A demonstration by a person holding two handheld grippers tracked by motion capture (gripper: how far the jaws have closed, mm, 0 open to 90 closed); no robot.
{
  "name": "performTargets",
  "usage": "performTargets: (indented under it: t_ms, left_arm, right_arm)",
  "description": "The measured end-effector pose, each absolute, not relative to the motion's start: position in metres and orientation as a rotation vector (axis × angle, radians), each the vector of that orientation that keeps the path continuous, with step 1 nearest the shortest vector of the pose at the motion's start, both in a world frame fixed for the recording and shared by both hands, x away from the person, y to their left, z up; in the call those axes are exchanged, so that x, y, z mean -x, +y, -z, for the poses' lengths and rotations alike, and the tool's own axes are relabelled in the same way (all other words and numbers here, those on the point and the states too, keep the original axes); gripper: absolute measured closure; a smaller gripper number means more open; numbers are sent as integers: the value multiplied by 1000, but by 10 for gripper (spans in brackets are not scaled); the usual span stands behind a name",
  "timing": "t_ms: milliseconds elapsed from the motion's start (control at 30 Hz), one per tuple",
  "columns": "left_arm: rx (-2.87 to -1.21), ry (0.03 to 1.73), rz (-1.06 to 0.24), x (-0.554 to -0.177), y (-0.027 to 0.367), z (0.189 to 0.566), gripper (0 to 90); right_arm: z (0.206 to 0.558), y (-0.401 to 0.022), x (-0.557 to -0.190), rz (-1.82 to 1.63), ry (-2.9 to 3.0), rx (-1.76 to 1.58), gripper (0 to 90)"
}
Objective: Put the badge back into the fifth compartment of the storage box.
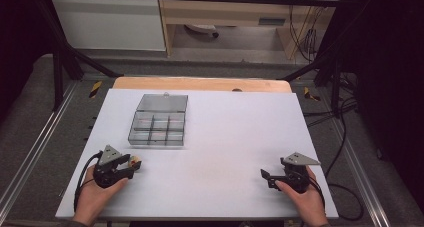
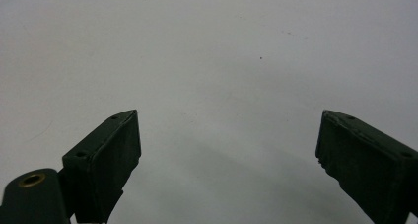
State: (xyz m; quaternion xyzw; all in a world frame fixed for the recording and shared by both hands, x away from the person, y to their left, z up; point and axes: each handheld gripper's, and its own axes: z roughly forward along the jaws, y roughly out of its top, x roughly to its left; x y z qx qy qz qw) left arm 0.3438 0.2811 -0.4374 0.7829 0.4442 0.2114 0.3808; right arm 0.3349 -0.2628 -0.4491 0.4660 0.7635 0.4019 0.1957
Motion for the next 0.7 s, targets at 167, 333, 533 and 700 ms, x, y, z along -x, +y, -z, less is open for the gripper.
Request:
performTargets:
  t_ms: [167,333,533,700]
  left_arm:
    - [-1996,1129,-535,-346,278,431,478]
    - [-1995,1126,-541,-352,276,422,478]
    - [-1982,1121,-554,-362,276,407,478]
    - [-1972,1129,-558,-370,275,398,478]
  right_arm:
    - [449,-263,-335,-1130,2140,-1305,103]
    - [449,-263,-335,-1134,2138,-1307,103]
    - [449,-263,-335,-1138,2133,-1309,102]
    - [449,-263,-335,-1144,2130,-1310,101]
